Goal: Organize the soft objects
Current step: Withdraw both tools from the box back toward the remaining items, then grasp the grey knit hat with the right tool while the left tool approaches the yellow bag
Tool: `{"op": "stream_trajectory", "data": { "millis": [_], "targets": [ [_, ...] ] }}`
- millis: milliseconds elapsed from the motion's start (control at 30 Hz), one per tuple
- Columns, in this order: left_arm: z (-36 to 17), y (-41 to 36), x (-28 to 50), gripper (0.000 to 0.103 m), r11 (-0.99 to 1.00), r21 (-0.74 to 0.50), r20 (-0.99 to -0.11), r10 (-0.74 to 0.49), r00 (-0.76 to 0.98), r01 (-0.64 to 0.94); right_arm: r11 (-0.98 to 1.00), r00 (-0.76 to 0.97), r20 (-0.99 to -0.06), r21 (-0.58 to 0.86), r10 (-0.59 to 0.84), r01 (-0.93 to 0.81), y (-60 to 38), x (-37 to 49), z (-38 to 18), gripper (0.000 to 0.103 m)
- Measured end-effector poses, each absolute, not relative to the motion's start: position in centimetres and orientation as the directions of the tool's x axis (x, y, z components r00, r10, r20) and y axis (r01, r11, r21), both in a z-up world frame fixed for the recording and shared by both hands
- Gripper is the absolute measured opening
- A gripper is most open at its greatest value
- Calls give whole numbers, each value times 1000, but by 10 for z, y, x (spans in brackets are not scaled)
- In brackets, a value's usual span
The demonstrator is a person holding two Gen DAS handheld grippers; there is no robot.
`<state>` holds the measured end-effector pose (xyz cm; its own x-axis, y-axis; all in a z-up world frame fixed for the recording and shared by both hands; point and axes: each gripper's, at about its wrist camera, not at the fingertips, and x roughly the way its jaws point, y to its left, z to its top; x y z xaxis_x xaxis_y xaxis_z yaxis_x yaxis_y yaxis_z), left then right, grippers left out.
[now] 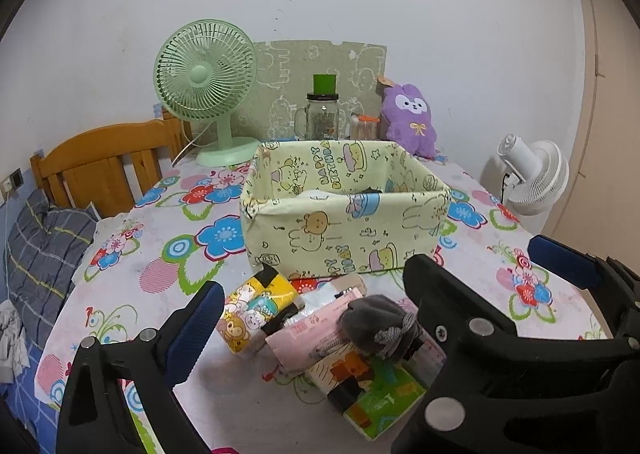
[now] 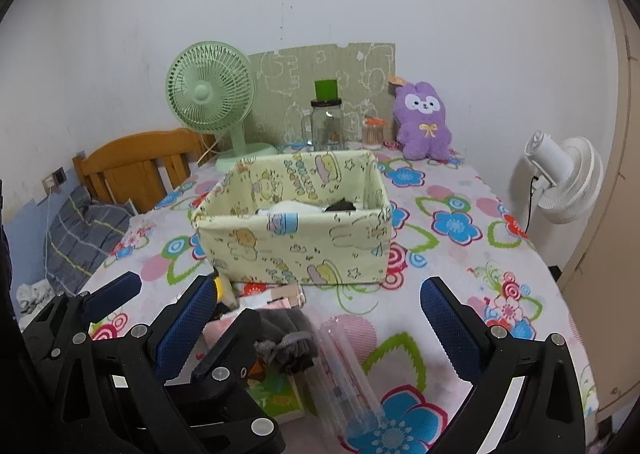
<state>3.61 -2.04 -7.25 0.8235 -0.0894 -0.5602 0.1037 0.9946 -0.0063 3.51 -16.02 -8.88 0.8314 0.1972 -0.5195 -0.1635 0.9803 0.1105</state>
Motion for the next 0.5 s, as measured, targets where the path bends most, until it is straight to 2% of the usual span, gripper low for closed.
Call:
{"op": "stream_trajectory", "data": {
  "millis": [233, 333, 500],
  "targets": [
    [-84, -19, 34, 98, 994, -6, -573, -96, 814, 114, 976, 819, -531, 112, 218, -187, -157, 33, -103, 101],
    [-90, -18, 33, 90, 994, -3, -590, -90, 803, 110, 976, 815, -537, 114, 217, -185, -157, 33, -108, 98],
    [-97, -13, 33, 89, 993, -4, -610, -96, 786, 118, 972, 800, -552, 114, 234, -206, -150, 35, -116, 97]
  ]
}}
